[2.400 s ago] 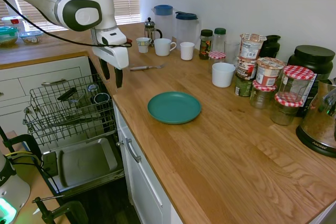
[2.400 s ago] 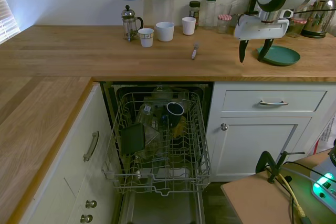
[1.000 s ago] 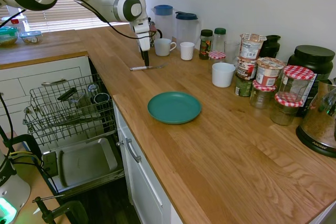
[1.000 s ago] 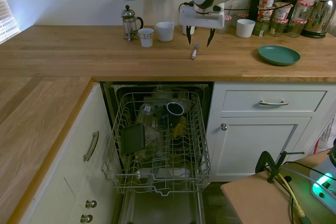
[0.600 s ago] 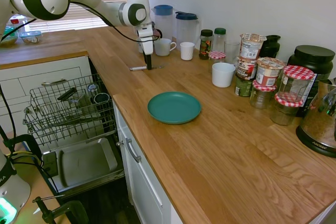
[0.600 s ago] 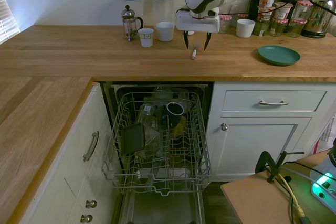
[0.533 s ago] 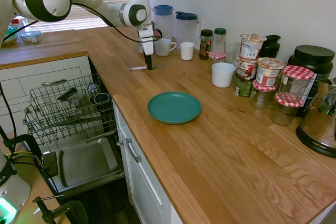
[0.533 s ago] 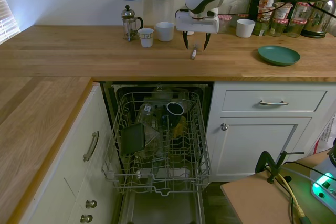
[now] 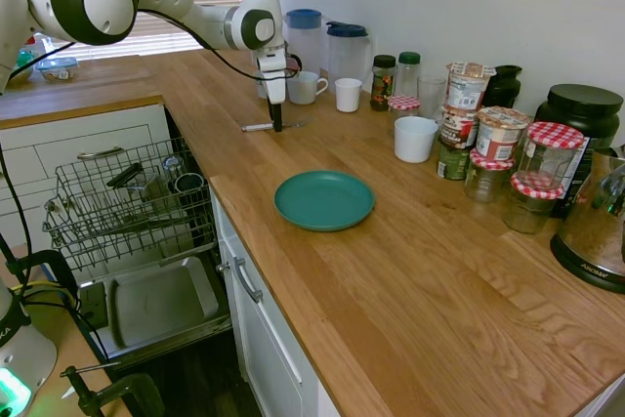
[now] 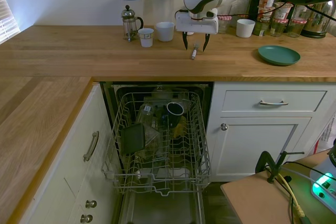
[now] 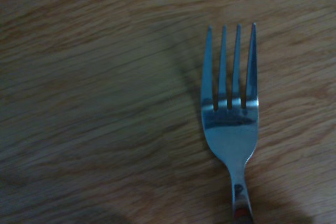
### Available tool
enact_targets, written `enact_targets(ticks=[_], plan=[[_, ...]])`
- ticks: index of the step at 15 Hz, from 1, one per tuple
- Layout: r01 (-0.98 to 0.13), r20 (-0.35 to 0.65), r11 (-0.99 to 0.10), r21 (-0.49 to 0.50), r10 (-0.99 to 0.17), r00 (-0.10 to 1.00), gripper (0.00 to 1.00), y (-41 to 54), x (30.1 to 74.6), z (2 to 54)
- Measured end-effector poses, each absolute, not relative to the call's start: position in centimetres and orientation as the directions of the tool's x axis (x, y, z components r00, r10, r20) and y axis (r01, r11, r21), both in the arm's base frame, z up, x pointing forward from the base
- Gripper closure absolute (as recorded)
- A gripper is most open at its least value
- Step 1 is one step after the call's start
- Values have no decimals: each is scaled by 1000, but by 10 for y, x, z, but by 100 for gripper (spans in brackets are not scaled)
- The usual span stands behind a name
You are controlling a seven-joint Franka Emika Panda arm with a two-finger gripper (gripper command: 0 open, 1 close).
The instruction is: Put the fork in the dishwasher
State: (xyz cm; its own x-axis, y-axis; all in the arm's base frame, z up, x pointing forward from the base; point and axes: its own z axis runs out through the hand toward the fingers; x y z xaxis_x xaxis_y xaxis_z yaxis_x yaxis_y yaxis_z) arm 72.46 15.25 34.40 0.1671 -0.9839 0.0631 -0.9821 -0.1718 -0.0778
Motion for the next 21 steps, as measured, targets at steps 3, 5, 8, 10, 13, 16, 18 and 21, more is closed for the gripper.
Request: enact_targets(ticks=[3, 5, 8, 10, 13, 16, 18, 21], plan=[[-983, 54, -168, -77, -985, 164, 100, 155, 727, 341], [-983, 53, -167, -73, -985, 164, 100, 155, 727, 340], [-984, 52, -165, -72, -985, 162, 100, 154, 728, 342], [-984, 52, -164, -70, -986, 161, 100, 154, 729, 343], [-984, 52, -163, -67, -986, 159, 100, 154, 729, 344], [-985, 44, -159, -62, -987, 156, 100, 150, 729, 345], [-985, 38, -159, -60, -987, 157, 100, 147, 730, 345], [-984, 40, -157, -81, -987, 154, 100, 143, 733, 348]])
